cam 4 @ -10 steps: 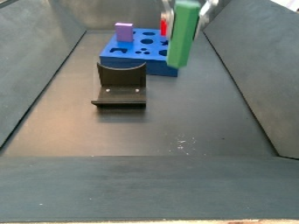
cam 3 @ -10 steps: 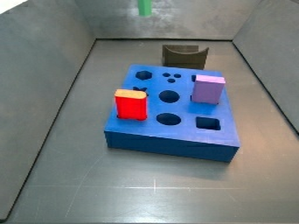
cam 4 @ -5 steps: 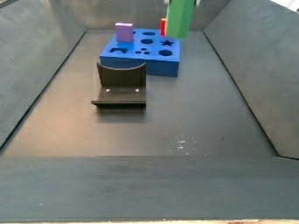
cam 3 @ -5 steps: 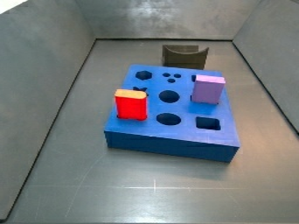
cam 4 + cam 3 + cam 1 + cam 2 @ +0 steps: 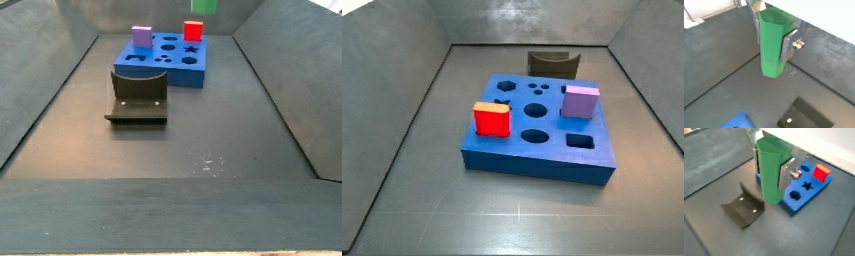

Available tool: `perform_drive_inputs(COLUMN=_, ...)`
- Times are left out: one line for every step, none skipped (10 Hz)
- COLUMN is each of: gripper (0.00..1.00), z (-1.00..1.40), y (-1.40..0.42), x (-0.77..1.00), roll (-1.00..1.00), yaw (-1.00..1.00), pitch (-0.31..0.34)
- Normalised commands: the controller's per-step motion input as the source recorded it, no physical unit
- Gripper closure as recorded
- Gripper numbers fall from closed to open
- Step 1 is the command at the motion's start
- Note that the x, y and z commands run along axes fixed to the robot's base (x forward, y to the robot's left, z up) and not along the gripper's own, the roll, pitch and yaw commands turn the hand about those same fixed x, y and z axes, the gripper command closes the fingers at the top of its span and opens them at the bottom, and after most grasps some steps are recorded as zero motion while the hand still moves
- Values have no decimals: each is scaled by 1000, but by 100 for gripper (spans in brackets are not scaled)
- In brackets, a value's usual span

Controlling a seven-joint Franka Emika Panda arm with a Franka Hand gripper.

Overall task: Pick up the hexagon object. Move up. Move to above the board. Insert the hexagon object.
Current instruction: Move to above the board.

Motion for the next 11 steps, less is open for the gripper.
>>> perform_drive_inputs(gripper=100, z=165, y=-1000, x=26, roll=6, yaw=-44, pitch=176)
perform_drive_inputs(gripper=100, z=172, y=-1000, x=28, roll=-9, yaw=-13, pitch=118)
perform_drive_inputs(gripper=100, z=175, y=-1000, x=29, roll=-10, yaw=-7, pitch=89)
perform_drive_inputs(gripper=100, z=177, y=-1000, x=29, roll=0, yaw=-1, pitch=79)
perform_drive_inputs(gripper=100, z=183, y=-1000, x=35, roll=-6, yaw=6, pitch=66)
perform_drive_inputs(gripper=100, z=186, y=-1000, x=39, roll=5, yaw=6, pitch=66)
perform_drive_inputs(gripper=100, z=189, y=-1000, x=52, roll=-11, yaw=7, pitch=78)
perform_drive_inputs(gripper=100, z=194, y=-1000, x=65, roll=-1, yaw=9, pitch=96)
perform_drive_inputs(gripper=100, z=204, y=-1000, x=100, roll=5, yaw=10, pitch=122)
perform_drive_inputs(gripper=100, z=167, y=-815, x=109, roll=2, yaw=8, pitch=129)
perform_drive_inputs(gripper=100, z=96, y=-458, x=96, roll=13, yaw=6, pitch=130)
